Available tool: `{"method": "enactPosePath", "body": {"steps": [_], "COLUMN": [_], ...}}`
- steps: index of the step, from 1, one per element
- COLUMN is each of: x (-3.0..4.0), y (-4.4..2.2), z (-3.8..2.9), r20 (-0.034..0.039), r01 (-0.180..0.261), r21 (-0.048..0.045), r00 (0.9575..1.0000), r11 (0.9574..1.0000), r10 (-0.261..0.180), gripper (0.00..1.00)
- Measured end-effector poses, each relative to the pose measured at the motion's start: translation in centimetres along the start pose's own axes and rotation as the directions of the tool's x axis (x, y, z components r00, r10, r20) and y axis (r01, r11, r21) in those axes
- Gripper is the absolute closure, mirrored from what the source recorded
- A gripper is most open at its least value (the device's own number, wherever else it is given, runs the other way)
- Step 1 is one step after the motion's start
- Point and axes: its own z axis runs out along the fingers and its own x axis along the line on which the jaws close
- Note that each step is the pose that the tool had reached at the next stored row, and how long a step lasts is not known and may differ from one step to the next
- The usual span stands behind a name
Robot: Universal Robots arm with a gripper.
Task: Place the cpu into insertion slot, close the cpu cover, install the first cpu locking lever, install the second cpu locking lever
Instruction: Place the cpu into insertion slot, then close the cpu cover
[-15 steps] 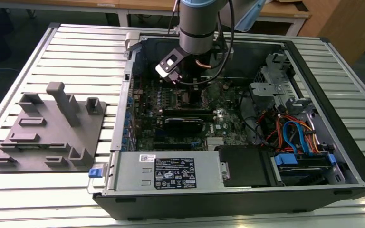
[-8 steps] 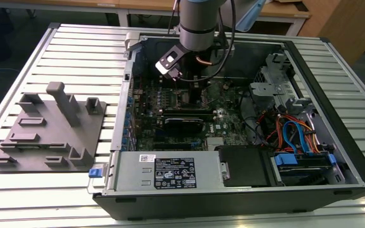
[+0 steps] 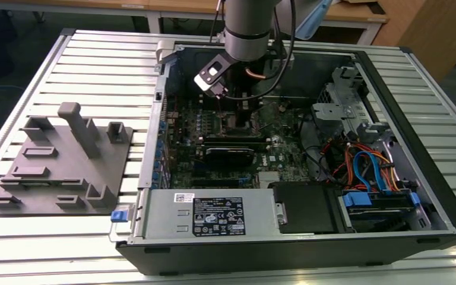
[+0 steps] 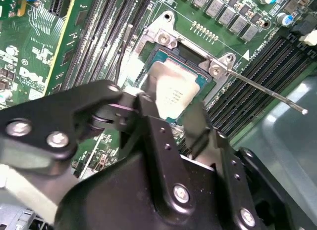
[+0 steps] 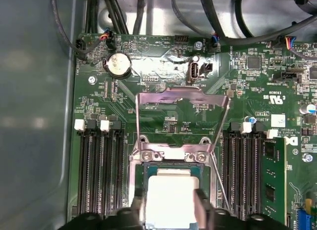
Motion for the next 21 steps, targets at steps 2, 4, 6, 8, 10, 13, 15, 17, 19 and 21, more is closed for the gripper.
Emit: {"method": "enactPosePath", "body": {"steps": [2, 4, 6, 8, 10, 13, 15, 17, 19, 21], "x": [-0.01, -0.02, -0.02, -0.02, -0.02, -0.02, -0.02, -0.02, -0.02, -0.02], "y": [0.0, 0.0, 0.01, 0.01, 0.01, 0.02, 0.02, 0.06, 0.06, 0.07], "z": [0.0, -0.02, -0.03, -0.04, -0.04, -0.04, -0.04, -0.04, -0.04, -0.03], "r20": [0.0, 0.0001, -0.0001, 0.0, 0.0, 0.0, 0.0001, 0.0001, 0.0001, 0.0], "r01": [0.0, 0.0, 0.0, 0.0, 0.0, 0.0, 0.0, 0.0, 0.0, 0.0], "r21": [0.0, 0.0, 0.0001, 0.0003, 0.0003, 0.0003, 0.0003, 0.0003, 0.0003, 0.0003], "r00": [1.0, 1.0, 1.0, 1.0, 1.0, 1.0, 1.0, 1.0, 1.0, 1.0], "r11": [1.0, 1.0, 1.0, 1.0, 1.0, 1.0, 1.0, 1.0, 1.0, 1.0], "r10": [0.0, 0.0, 0.0, 0.0, 0.0, 0.0, 0.0, 0.0, 0.0, 0.0], "gripper": [0.53, 0.64, 0.7, 0.82, 0.88, 0.9, 0.9, 0.9, 0.9, 0.9]}}
